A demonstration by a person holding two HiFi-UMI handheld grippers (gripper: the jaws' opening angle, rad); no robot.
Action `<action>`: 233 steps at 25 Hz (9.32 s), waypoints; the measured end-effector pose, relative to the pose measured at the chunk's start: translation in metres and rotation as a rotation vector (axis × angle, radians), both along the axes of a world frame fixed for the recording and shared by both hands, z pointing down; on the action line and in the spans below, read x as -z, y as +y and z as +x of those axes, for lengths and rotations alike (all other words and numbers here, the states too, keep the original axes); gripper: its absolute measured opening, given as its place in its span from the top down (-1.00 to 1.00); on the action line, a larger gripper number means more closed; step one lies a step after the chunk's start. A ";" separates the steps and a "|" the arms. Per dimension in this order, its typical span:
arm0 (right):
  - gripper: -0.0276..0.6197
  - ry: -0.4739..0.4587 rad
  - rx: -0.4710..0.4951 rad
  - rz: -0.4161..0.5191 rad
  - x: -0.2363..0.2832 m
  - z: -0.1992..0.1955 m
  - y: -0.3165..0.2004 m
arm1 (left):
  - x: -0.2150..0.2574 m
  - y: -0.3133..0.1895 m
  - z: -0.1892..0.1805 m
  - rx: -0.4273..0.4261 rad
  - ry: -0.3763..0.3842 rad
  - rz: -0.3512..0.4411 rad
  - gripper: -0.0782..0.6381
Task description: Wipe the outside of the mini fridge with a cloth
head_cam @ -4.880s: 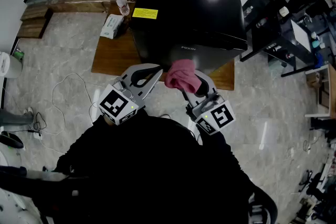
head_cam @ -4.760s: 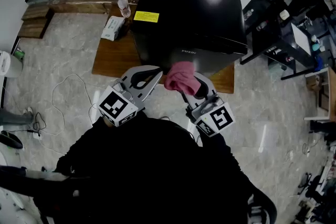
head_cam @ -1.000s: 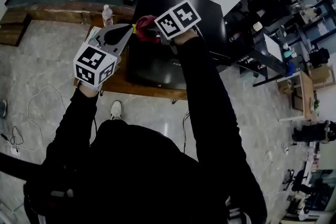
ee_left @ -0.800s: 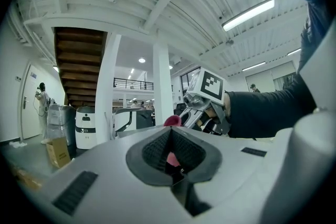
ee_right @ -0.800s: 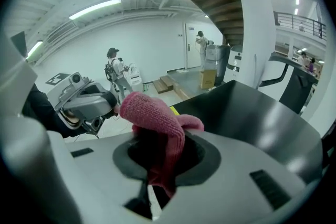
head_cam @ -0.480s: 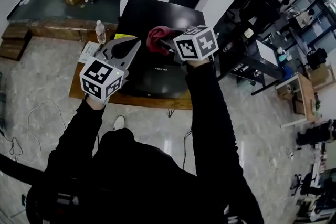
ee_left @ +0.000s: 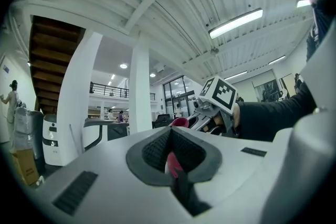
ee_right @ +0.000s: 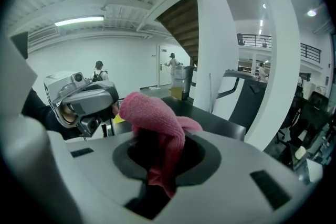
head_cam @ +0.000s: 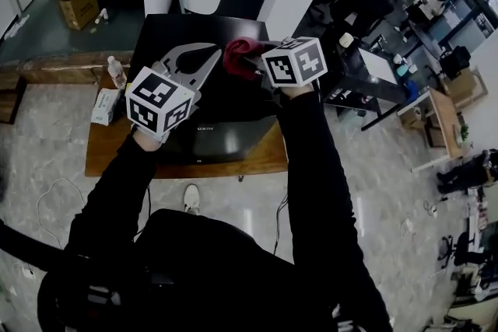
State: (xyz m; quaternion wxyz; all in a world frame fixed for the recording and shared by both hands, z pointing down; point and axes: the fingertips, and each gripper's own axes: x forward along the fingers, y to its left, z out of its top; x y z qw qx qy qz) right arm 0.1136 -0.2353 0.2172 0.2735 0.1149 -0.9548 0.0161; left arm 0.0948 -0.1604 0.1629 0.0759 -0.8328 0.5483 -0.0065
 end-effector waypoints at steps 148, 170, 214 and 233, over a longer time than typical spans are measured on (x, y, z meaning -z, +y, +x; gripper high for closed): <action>0.65 -0.212 -0.324 -0.009 -0.359 0.087 0.163 | -0.393 0.140 0.031 0.174 0.212 -0.364 0.77; 0.65 -0.491 -0.302 0.022 -0.160 -0.093 0.207 | -0.178 0.188 -0.107 0.296 0.123 -0.022 0.77; 0.65 -0.046 -0.530 -0.597 -0.568 -0.110 0.185 | -0.598 0.135 -0.116 0.314 0.208 -0.653 0.77; 0.64 -0.379 -0.050 -0.304 -0.310 0.024 0.260 | -0.383 0.222 -0.014 0.146 0.163 -0.436 0.77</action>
